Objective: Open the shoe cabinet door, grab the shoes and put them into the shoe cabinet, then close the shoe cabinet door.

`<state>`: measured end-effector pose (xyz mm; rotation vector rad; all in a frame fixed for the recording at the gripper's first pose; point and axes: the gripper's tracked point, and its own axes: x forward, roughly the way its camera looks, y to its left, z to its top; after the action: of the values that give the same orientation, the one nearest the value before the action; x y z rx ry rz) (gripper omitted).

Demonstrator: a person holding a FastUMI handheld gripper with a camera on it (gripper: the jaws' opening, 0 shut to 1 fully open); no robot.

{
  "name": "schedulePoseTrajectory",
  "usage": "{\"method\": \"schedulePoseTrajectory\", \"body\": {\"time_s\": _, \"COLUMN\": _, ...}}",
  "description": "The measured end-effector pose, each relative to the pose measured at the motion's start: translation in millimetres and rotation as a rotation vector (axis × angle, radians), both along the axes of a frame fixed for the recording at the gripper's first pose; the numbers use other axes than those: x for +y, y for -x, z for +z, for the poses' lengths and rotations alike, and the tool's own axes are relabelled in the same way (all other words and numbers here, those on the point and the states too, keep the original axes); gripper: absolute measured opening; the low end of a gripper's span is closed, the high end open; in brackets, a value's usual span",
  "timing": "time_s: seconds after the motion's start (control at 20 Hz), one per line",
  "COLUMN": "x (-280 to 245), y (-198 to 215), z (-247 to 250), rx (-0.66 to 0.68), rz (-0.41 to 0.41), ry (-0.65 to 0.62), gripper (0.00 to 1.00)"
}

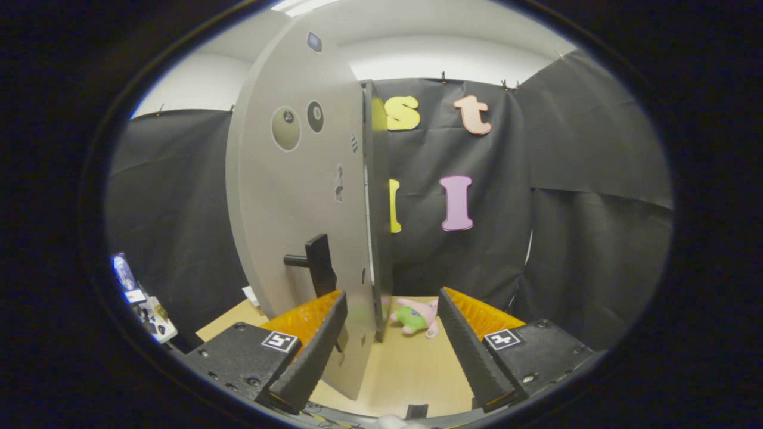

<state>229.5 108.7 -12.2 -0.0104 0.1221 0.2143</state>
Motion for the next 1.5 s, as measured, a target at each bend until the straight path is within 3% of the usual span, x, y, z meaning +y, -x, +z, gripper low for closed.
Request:
{"method": "schedulePoseTrajectory", "body": {"time_s": 0.2, "x": 8.1, "y": 3.8, "z": 2.9, "rx": -0.03, "rz": -0.054, "ry": 0.034, "gripper": 0.96}}
{"method": "schedulePoseTrajectory", "body": {"time_s": 0.8, "x": 81.9, "y": 9.3, "z": -6.0, "rx": -0.017, "rz": -0.071, "ry": -0.016, "gripper": 0.96}}
{"method": "schedulePoseTrajectory", "body": {"time_s": 1.2, "x": 160.8, "y": 2.7, "z": -13.4, "rx": -0.009, "rz": -0.029, "ry": -0.01, "gripper": 0.96}}
{"method": "schedulePoseTrajectory", "body": {"time_s": 1.5, "x": 227.0, "y": -26.8, "z": -20.7, "rx": 0.022, "rz": 0.069, "ry": -0.042, "gripper": 0.96}}
